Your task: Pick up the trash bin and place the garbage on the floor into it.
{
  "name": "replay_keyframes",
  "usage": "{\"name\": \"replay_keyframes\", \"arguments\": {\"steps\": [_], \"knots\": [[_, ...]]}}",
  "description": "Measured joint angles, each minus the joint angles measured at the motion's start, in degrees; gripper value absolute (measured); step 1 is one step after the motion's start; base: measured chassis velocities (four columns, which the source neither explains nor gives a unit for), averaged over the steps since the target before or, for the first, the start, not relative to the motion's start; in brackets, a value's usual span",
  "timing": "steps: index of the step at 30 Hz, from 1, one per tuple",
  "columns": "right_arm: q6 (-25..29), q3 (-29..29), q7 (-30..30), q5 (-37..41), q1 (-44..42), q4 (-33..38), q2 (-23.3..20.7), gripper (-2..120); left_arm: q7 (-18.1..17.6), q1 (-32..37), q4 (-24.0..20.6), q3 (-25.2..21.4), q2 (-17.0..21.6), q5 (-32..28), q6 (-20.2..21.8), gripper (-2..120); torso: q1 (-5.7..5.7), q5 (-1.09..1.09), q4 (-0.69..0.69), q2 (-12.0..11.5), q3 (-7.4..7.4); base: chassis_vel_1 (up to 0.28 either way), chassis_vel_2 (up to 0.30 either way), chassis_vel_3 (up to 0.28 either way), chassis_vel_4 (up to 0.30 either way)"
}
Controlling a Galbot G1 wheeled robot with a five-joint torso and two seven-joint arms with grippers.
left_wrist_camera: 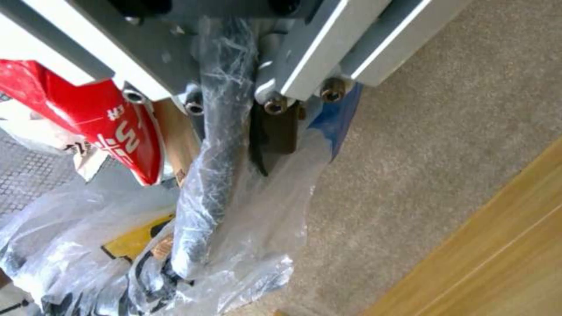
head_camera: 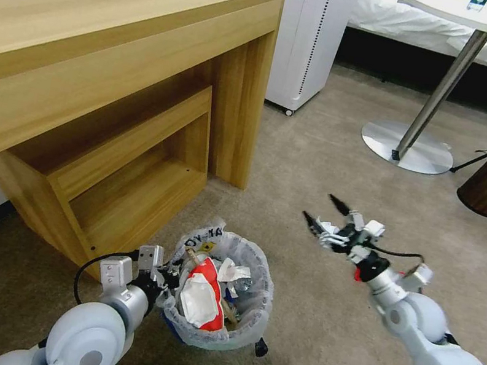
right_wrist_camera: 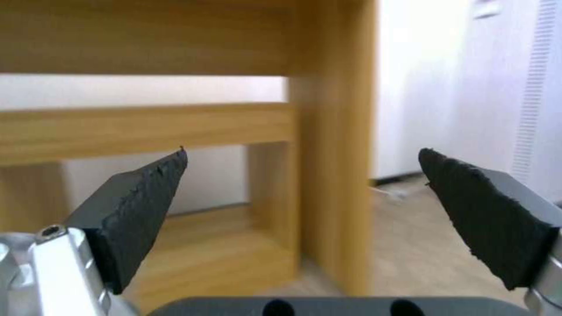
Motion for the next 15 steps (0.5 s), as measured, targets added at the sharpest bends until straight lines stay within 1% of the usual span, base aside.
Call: {"name": "replay_keyframes", "arguments": {"steps": [1, 3, 4, 6, 8, 9, 11, 12, 15], "knots": [[0.00, 0.00, 0.00, 0.00, 0.00, 0.00, 0.00, 100, 0.00, 0.00, 0.00, 0.00, 0.00, 0.00, 0.00, 0, 0.00, 0.00, 0.00, 0.00, 0.00, 0.000, 0.000, 0.000, 0.000], [-0.55, 3.69, 3.26, -2.55, -2.59, -0.33, 0.77, 100, 0.15, 0.13, -0.09, 0.33, 0.00, 0.50, 0.00, 0, 0.00, 0.00, 0.00, 0.00, 0.00, 0.000, 0.000, 0.000, 0.000], [-0.55, 3.69, 3.26, -2.55, -2.59, -0.33, 0.77, 100, 0.15, 0.13, -0.09, 0.33, 0.00, 0.50, 0.00, 0, 0.00, 0.00, 0.00, 0.00, 0.00, 0.000, 0.000, 0.000, 0.000], [-0.72, 7.33, 7.16, -5.39, -5.93, -0.56, 1.84, 100, 0.31, 0.17, -0.32, 0.64, 0.10, 0.68, 0.01, 0, 0.00, 0.01, 0.00, 0.00, 0.00, 0.000, 0.000, 0.000, 0.000], [-0.86, 10.68, 9.31, -6.95, -9.07, -0.25, 2.90, 100, 0.39, -0.05, -0.42, 0.83, 0.35, 0.72, -0.03, 0, 0.00, 0.00, -0.01, 0.00, 0.00, 0.000, 0.000, 0.000, 0.000], [-0.86, 10.68, 9.31, -6.95, -9.07, -0.25, 2.90, 100, 0.39, -0.05, -0.42, 0.83, 0.35, 0.72, -0.03, 0, 0.00, 0.00, -0.01, 0.00, 0.00, 0.000, 0.000, 0.000, 0.000], [-0.87, 13.64, 9.99, -8.38, -12.10, -0.05, 3.60, 100, 0.40, -0.66, -0.51, 1.20, 0.73, 0.71, -0.17, 0, 0.00, 0.01, 0.00, 0.00, 0.00, 0.000, 0.000, 0.000, 0.000], [-0.87, 13.64, 9.99, -8.38, -12.10, -0.05, 3.60, 100, 0.40, -0.66, -0.51, 1.20, 0.73, 0.71, -0.17, 0, 0.00, 0.01, 0.00, 0.00, 0.00, 0.000, 0.000, 0.000, 0.000], [-1.55, 18.27, 12.15, -12.18, -15.54, 0.26, 4.15, 100, 0.38, -1.59, -0.56, 1.65, 0.92, 0.60, -0.42, 0, 0.00, -0.01, -0.01, 0.00, 0.00, 0.000, 0.000, 0.000, 0.000]]}}
